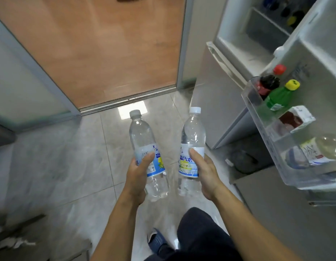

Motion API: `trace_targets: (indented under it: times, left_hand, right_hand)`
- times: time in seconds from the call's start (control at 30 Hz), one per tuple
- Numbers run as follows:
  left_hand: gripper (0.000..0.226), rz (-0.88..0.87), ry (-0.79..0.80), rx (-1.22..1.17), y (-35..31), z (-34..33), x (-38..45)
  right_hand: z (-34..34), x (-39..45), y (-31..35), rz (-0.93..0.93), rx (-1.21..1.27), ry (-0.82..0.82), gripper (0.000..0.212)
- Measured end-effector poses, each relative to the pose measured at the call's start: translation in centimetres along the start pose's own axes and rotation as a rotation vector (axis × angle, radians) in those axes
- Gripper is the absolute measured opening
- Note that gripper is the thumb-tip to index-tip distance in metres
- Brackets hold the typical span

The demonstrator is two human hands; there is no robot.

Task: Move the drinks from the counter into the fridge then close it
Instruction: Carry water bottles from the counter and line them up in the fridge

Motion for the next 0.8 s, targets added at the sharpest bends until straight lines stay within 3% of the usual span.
trace_targets:
  times: [0.2, 0.27, 0.6, 0.8]
  left_hand:
    - [0.050, 0.036, 0.043, 0.053, -5.9, -2.3, 8.2]
    - [0.042, 0.030, 0.048, 0.093, -8.3, -3.7, 11.3]
    - [0.037, -0.020, 0.139, 0.299, -21.8, -14.8, 24.1]
    - [0.028, -0.014, 0.246, 0.389, -26.4, -21.4, 31.3]
  right_hand:
    - [-1.2, 9.0, 1.3, 0.016, 0.048, -0.071, 0.031]
    - [-1.3, 12.7, 2.0, 0.033, 0.081, -0.116, 0.039]
    - [1.5, 29.3, 10.7, 0.125, 0.145, -0.228, 0.041]
    - [4.9, 35.2, 13.5, 0.162, 0.200, -0.444, 0.019]
Point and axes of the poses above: each hand's wrist, its own x-axis towards the middle knuckle, its own z-axis out of the back of the hand, y = z × x, the point moved 2 cm from there along x, towards the middle knuckle, and after that the axes turned 13 degrees about z, right-handed, at the moved point
